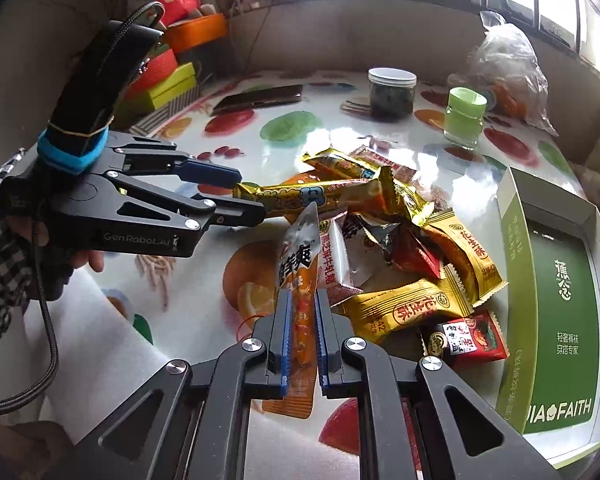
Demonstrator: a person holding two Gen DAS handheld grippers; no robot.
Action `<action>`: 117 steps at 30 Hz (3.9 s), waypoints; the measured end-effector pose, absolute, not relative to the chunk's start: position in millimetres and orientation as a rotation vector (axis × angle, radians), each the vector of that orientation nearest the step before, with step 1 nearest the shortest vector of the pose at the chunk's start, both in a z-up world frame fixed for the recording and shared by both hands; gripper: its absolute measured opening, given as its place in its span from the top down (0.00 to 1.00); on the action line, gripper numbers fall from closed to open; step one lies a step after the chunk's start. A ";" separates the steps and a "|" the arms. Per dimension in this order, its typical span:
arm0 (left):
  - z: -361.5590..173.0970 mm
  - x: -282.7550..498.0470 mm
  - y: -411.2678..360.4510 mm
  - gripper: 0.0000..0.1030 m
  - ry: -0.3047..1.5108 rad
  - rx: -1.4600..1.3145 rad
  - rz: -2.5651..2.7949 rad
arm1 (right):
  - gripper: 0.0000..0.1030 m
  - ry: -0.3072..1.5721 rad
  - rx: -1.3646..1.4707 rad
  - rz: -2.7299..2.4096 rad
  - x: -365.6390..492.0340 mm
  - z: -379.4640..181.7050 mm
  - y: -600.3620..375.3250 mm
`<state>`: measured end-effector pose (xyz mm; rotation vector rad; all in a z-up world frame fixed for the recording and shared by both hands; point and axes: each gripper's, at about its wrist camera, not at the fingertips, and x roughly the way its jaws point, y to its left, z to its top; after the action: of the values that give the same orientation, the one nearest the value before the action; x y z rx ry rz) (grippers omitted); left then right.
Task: Organize snacks
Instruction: 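Grasp the gold bar snack with the left tool while the right tool lifts the orange packet, then carry both snacks into the green box and open both tools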
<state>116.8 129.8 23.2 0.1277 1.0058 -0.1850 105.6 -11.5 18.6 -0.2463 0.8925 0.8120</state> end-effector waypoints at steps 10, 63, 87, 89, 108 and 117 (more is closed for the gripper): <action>25.6 139.3 108.9 0.52 0.986 0.209 -0.237 | 0.96 0.821 -0.237 0.791 93.5 35.3 -22.6; 93.9 135.3 5.6 0.77 0.862 0.066 -0.335 | 0.95 0.653 0.021 0.415 113.4 83.1 -170.0; 59.4 180.5 -68.8 0.77 0.992 -0.116 -0.438 | 0.95 0.800 0.244 0.341 167.8 35.6 -234.8; 55.8 182.3 -73.3 0.77 1.005 -0.118 -0.440 | 0.95 0.806 0.250 0.334 170.3 32.2 -237.9; 35.4 196.9 -87.3 0.77 1.068 -0.173 -0.433 | 0.93 0.835 0.209 0.317 176.7 20.1 -242.1; 35.9 193.0 -82.4 0.77 1.064 -0.175 -0.431 | 0.84 0.847 0.133 0.281 173.8 20.2 -237.0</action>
<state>193.0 -82.4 35.9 -0.1745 1.0642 -0.4314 173.8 -237.0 20.2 0.1334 0.8467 0.2809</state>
